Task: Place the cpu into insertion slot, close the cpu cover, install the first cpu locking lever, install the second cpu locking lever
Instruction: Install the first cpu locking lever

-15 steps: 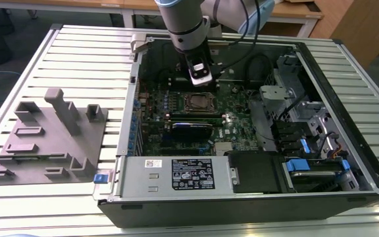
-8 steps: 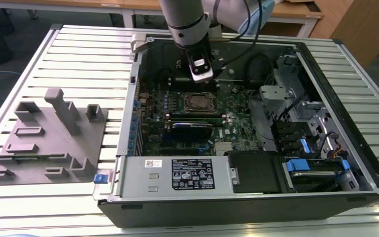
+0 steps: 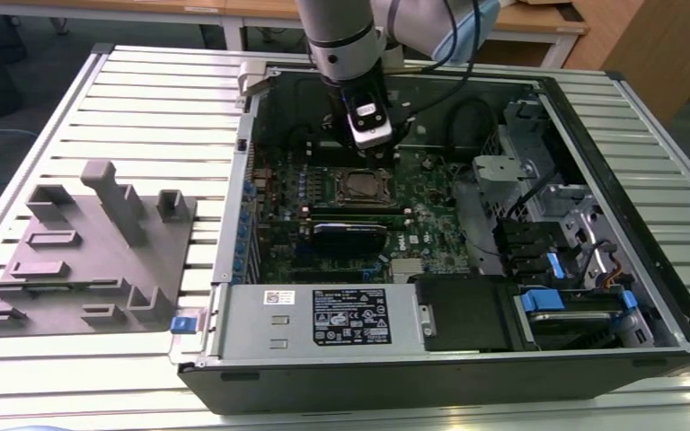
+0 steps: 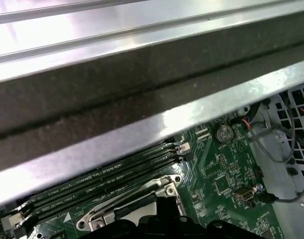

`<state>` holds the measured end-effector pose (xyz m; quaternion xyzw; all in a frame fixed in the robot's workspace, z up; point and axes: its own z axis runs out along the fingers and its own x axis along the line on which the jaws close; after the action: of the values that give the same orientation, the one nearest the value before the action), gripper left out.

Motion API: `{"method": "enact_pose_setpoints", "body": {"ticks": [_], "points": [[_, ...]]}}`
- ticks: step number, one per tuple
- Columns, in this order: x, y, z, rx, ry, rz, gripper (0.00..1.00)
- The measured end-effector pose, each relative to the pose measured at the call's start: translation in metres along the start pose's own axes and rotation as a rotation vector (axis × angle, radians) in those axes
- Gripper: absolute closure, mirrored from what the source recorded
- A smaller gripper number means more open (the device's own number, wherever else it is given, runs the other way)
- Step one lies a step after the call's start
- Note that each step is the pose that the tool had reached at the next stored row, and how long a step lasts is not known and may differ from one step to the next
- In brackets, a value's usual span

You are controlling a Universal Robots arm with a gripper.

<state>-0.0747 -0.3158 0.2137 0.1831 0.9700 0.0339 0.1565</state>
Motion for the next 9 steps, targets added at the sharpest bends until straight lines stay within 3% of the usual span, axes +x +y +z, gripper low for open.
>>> {"method": "enact_pose_setpoints", "body": {"ticks": [2,3,8,9], "points": [[0.0,0.0001,0.0,0.001,0.0002,0.0,0.89],[0.0,0.0001,0.0002,0.0042,0.0078,0.0,0.89],[-0.0027,0.0011,0.0014,0.0407,0.0901,-0.001,0.89],[-0.0027,0.0011,0.0014,0.0423,0.094,-0.001,0.89]]}}
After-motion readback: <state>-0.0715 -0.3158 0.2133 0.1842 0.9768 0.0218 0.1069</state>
